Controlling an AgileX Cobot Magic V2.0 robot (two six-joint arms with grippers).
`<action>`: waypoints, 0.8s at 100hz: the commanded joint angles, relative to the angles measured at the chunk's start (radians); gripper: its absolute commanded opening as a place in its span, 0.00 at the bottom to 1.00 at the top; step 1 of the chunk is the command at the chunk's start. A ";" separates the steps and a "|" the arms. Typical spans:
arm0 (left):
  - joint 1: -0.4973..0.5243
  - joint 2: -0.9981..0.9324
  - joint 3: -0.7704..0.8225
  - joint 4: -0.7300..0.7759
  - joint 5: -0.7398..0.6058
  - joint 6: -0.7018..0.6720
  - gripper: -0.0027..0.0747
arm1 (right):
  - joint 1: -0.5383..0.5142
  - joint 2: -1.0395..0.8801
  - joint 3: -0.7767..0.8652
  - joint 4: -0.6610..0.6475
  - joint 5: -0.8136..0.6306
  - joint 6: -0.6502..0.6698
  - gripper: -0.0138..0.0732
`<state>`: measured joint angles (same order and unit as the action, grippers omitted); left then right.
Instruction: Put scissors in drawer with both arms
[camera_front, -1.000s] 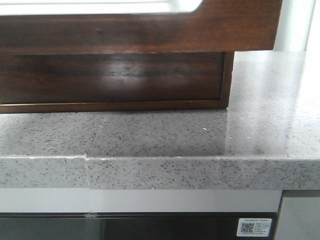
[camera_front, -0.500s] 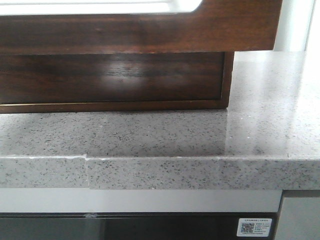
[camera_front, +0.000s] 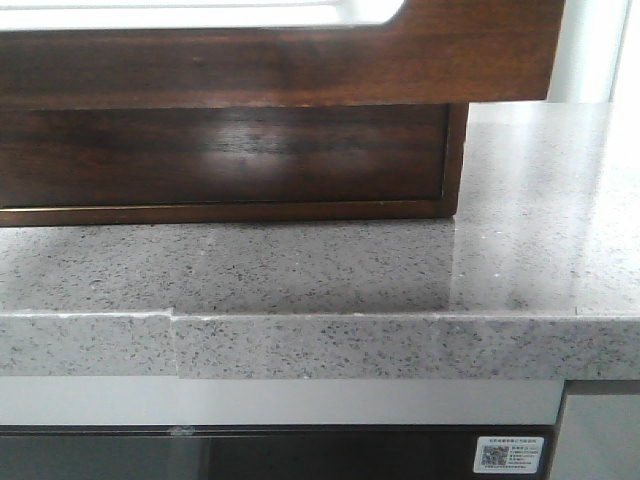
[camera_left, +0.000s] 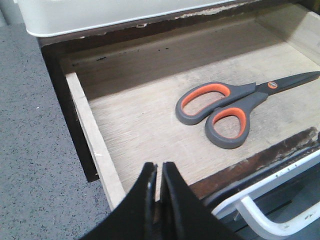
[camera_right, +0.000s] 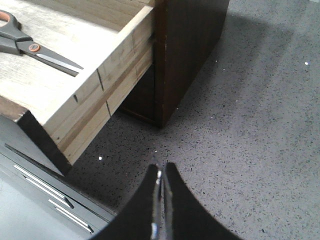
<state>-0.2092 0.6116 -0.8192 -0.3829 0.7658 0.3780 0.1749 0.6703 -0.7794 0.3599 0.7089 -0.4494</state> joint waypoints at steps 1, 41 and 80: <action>-0.007 0.002 -0.024 -0.030 -0.073 -0.011 0.01 | -0.007 -0.004 -0.024 0.017 -0.058 0.001 0.08; 0.117 -0.375 0.293 0.136 -0.293 -0.013 0.01 | -0.007 -0.004 -0.023 0.017 -0.058 0.001 0.08; 0.160 -0.644 0.776 0.383 -0.686 -0.360 0.01 | -0.007 -0.004 -0.023 0.017 -0.056 0.001 0.08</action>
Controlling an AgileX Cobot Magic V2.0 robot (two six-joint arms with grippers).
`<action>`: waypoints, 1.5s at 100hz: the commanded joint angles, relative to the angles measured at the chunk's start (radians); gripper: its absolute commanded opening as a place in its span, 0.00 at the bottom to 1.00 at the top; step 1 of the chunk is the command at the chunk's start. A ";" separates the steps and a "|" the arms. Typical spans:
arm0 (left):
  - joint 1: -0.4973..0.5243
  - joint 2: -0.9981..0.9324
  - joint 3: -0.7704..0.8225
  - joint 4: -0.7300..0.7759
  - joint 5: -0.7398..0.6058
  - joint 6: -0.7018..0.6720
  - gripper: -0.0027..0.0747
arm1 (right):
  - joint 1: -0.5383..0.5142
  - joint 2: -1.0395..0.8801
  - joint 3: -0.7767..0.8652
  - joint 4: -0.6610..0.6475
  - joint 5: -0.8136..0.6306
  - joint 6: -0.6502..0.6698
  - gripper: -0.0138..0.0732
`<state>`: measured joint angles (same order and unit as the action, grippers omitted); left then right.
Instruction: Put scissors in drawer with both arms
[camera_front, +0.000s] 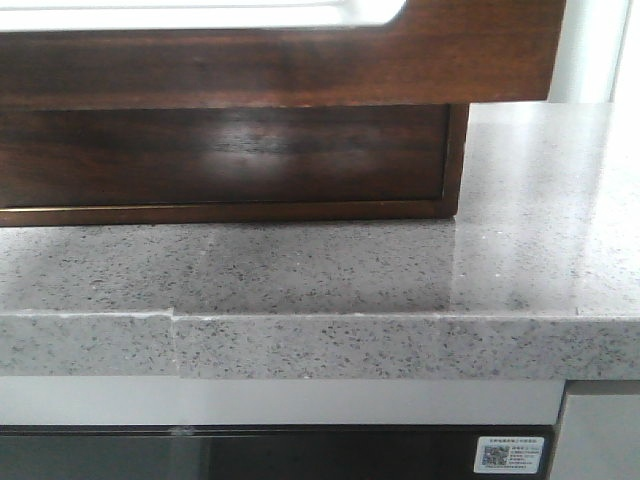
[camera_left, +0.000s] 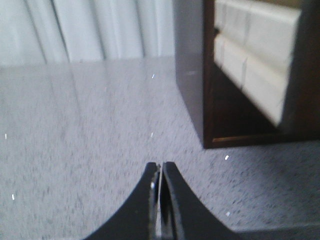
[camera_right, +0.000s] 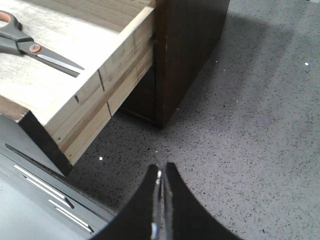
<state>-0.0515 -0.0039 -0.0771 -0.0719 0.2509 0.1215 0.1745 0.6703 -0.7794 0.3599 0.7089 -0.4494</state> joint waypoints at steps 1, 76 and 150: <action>0.002 -0.028 0.039 0.072 -0.184 -0.106 0.01 | -0.006 -0.004 -0.023 0.017 -0.056 0.001 0.08; -0.005 -0.031 0.108 0.072 -0.305 -0.110 0.01 | -0.006 -0.004 -0.023 0.017 -0.058 0.001 0.08; -0.005 -0.031 0.108 0.072 -0.305 -0.110 0.01 | -0.187 -0.694 0.691 0.047 -0.638 0.092 0.08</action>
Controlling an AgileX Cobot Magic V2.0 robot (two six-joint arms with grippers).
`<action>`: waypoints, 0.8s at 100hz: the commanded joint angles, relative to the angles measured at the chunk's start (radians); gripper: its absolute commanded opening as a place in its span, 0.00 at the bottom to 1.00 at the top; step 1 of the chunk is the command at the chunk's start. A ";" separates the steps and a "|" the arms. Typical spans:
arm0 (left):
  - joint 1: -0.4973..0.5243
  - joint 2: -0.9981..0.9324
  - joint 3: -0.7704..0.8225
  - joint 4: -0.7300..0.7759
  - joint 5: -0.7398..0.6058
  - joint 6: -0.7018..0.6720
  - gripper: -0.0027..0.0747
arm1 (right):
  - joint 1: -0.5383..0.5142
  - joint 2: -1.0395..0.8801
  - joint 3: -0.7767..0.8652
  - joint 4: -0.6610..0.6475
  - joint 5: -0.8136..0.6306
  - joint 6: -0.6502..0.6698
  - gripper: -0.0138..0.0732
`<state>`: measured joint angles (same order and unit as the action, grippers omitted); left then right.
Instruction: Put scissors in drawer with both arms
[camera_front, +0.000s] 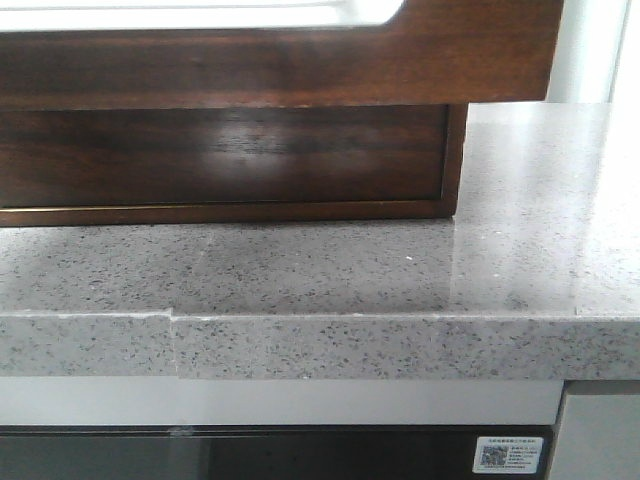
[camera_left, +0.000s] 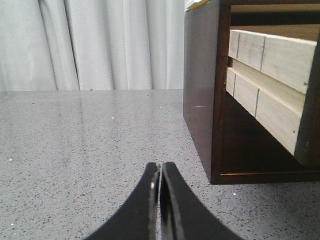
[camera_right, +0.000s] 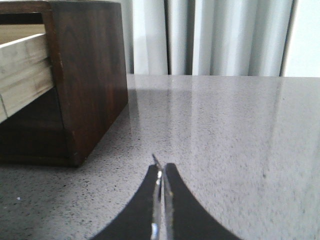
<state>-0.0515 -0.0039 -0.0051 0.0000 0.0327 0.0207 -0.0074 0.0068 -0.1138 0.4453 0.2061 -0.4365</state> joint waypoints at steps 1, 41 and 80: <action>-0.005 -0.031 0.036 0.000 -0.087 -0.009 0.01 | -0.005 -0.033 0.035 -0.082 -0.140 0.100 0.08; -0.005 -0.031 0.036 0.000 -0.087 -0.009 0.01 | -0.005 -0.038 0.141 -0.542 -0.277 0.599 0.08; -0.005 -0.031 0.036 0.000 -0.087 -0.009 0.01 | -0.005 -0.038 0.141 -0.536 -0.279 0.599 0.08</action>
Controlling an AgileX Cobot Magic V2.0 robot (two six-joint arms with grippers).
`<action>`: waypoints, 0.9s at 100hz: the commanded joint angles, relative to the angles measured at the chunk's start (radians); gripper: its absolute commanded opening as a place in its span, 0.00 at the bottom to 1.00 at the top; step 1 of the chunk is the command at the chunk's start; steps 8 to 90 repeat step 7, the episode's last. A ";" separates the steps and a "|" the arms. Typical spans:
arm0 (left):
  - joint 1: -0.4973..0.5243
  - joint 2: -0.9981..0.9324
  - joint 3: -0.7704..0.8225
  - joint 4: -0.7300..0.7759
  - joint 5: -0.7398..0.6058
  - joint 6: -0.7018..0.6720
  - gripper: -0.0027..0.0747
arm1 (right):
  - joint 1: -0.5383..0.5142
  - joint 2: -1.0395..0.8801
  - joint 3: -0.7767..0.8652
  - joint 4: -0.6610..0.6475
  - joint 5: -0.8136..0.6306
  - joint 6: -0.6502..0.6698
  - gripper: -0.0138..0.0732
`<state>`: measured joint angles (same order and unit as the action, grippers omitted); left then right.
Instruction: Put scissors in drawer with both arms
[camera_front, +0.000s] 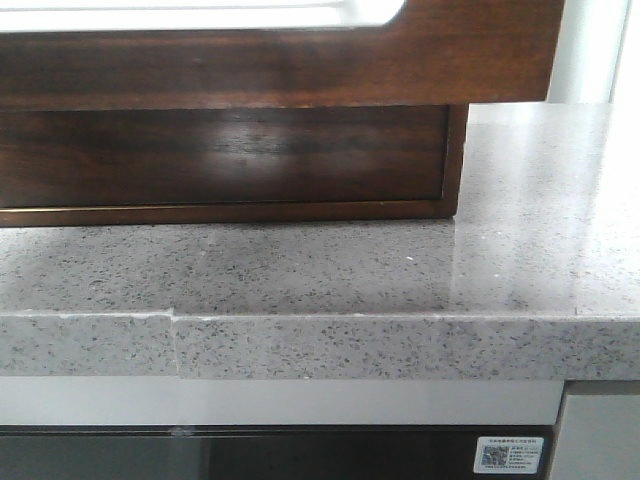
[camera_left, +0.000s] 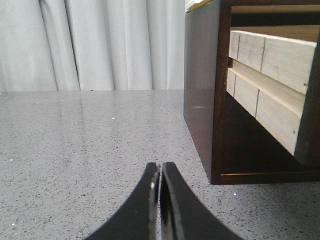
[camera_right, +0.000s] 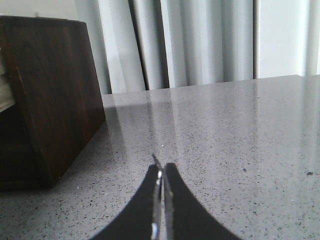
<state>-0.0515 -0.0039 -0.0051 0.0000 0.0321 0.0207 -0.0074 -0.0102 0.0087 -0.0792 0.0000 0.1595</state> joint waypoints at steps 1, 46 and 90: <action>-0.005 -0.031 0.036 0.000 -0.086 -0.009 0.01 | -0.005 -0.021 0.019 -0.012 -0.073 0.003 0.08; -0.005 -0.031 0.036 0.000 -0.086 -0.009 0.01 | -0.005 -0.021 0.019 -0.012 -0.073 0.003 0.08; -0.005 -0.031 0.036 0.000 -0.086 -0.009 0.01 | -0.005 -0.021 0.019 -0.012 -0.073 0.003 0.08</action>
